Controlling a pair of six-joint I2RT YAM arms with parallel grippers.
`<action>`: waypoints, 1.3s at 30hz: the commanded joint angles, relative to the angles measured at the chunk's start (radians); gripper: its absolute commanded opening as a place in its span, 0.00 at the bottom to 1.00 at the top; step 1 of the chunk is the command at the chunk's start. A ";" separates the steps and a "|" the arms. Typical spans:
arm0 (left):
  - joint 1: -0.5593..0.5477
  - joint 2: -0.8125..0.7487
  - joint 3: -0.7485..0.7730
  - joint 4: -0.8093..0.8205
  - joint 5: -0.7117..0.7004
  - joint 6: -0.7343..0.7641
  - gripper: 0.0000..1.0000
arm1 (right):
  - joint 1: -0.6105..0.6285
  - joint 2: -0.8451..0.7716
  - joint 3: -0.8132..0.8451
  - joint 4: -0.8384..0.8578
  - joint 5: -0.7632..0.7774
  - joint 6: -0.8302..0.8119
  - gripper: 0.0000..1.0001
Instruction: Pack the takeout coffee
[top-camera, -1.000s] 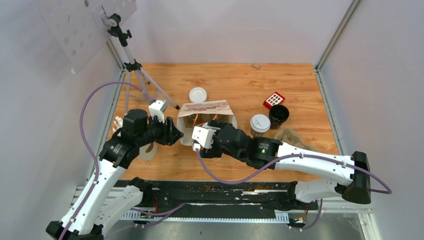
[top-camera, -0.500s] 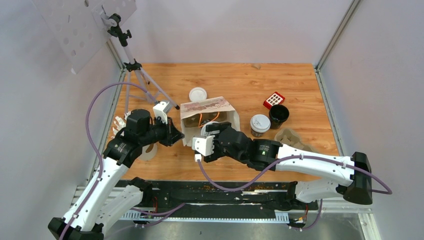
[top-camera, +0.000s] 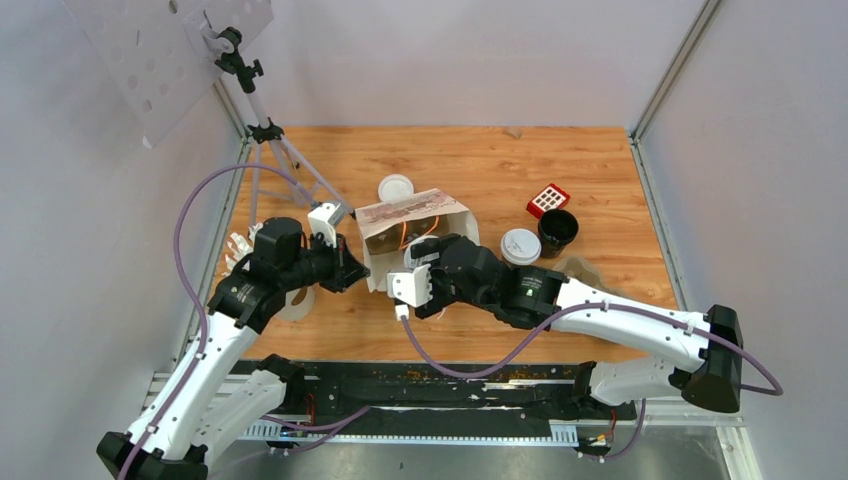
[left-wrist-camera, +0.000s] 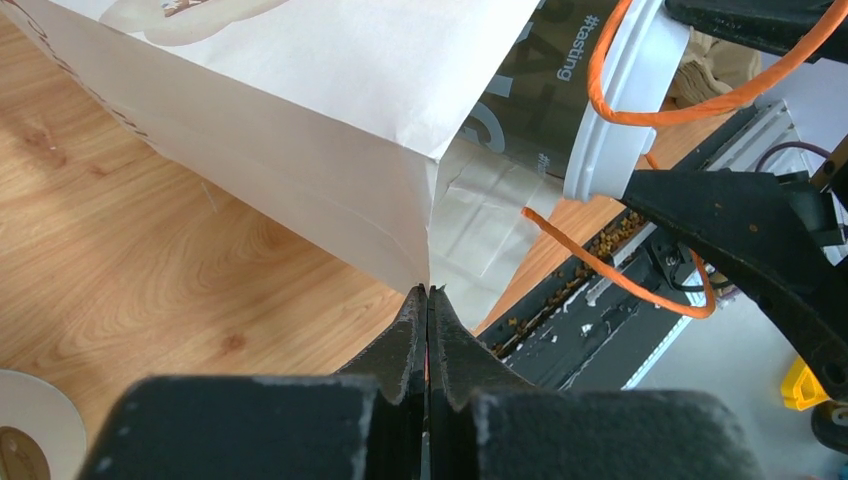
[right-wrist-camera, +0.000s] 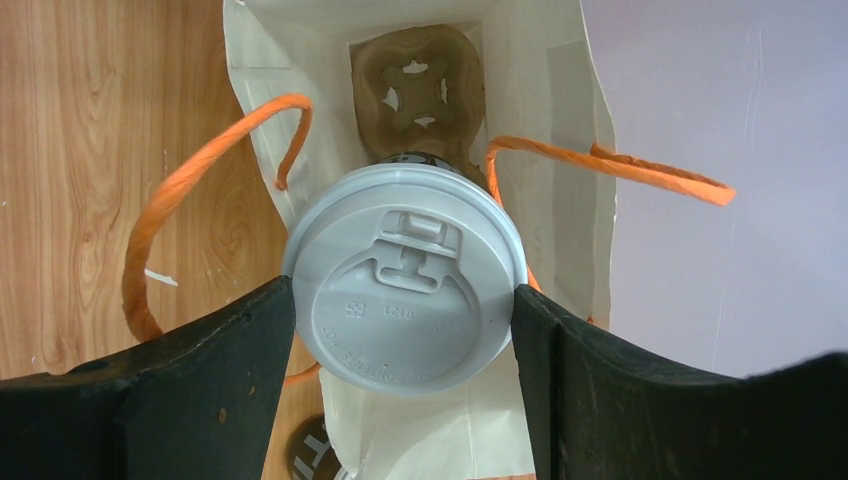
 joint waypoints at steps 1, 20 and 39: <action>-0.002 0.002 0.035 0.018 0.030 0.021 0.00 | -0.023 0.008 0.080 -0.044 -0.085 -0.038 0.72; -0.001 -0.002 0.093 0.058 0.162 -0.059 0.00 | 0.125 0.014 0.194 -0.222 -0.077 0.117 0.68; -0.001 0.014 0.134 -0.069 -0.095 -0.030 0.35 | 0.126 0.085 0.132 -0.025 0.080 0.117 0.68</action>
